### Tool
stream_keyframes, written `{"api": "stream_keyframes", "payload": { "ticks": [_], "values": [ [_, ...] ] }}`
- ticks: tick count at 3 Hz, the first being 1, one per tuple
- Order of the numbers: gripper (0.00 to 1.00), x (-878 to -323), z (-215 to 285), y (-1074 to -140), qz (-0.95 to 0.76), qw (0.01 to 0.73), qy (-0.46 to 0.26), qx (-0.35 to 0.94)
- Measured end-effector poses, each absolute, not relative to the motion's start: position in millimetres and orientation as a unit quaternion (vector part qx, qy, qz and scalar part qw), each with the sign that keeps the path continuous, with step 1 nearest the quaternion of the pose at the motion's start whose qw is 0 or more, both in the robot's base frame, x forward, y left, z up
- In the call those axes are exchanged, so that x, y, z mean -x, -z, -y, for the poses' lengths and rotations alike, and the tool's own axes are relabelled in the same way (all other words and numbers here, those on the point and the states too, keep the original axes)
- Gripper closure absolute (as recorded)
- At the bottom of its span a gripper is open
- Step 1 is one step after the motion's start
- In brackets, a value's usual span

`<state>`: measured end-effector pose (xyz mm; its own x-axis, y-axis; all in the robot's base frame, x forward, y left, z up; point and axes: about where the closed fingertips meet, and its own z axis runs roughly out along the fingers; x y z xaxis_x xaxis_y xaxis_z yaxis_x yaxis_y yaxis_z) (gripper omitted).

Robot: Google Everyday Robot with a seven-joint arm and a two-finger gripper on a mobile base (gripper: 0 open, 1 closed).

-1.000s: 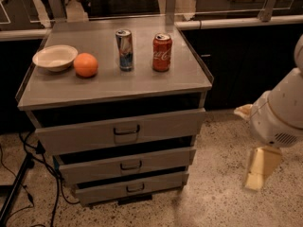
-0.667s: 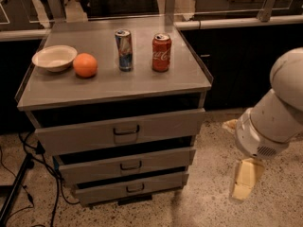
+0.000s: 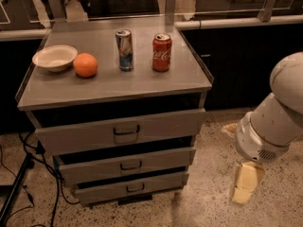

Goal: Open bottom drawer

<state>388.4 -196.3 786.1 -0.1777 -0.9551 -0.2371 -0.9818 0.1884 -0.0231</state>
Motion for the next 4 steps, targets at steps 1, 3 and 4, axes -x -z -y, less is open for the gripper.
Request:
{"api": "stream_keyframes", "payload": {
  "ticks": [1, 3, 4],
  "values": [
    [0.0, -374.9, 175.5, -748.7, -0.76, 0.095, -0.104, 0.634],
    [0.0, -379.0, 119.4, -660.3, -0.732, 0.072, -0.143, 0.662],
    [0.0, -379.8, 93.6, -629.8, -0.721, 0.062, -0.168, 0.67]
  ]
}}
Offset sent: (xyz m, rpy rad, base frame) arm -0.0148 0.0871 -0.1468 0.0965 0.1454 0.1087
